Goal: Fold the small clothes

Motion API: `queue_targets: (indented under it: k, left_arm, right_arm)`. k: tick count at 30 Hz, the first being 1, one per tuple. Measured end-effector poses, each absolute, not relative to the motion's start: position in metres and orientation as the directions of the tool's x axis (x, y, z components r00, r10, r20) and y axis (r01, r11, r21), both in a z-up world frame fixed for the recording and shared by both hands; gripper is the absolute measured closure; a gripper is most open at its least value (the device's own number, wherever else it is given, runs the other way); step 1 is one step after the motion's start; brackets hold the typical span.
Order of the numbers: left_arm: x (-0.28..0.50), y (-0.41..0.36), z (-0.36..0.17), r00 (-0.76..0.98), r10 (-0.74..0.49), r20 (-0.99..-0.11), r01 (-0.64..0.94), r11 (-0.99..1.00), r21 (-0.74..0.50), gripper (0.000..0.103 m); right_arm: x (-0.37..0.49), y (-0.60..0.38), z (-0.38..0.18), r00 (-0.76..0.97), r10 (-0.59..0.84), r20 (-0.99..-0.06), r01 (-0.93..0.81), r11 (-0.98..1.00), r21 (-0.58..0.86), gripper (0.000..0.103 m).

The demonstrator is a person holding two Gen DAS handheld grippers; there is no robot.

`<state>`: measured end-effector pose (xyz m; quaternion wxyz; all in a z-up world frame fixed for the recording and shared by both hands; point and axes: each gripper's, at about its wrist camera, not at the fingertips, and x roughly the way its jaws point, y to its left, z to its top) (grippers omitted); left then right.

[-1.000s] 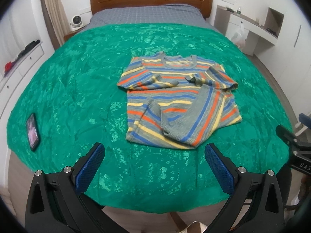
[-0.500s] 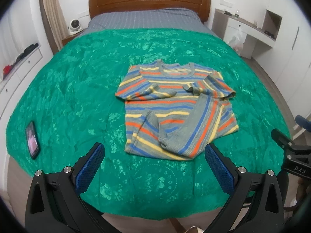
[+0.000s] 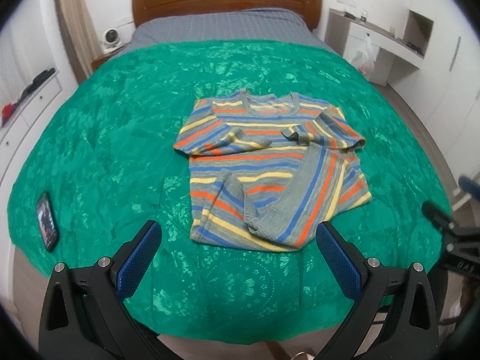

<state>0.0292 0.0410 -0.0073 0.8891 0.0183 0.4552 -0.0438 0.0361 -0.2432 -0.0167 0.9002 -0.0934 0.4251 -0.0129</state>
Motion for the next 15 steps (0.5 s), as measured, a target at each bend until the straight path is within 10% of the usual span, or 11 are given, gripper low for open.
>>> queue_targets:
  k: [5, 10, 15]
  left_arm:
    - [0.09, 0.077, -0.051, 0.532, -0.144, -0.834, 0.146, 0.986, -0.078, 0.001]
    - [0.151, 0.066, -0.11, 0.419, -0.185, -0.889, 0.237, 0.967, -0.089, 0.002]
    - [0.182, 0.042, -0.16, 0.312, -0.139, -0.94, 0.25, 0.966, -0.06, 0.053]
  right_arm:
    - [0.084, -0.272, -0.032, 0.721, 0.101, -0.685, -0.234, 0.967, -0.105, 0.0]
    - [0.19, -0.279, -0.109, 0.471, 0.245, -0.848, -0.355, 0.932, 0.072, 0.001]
    - [0.259, -0.268, -0.177, 0.294, 0.331, -0.897, -0.312, 0.92, 0.237, 0.026]
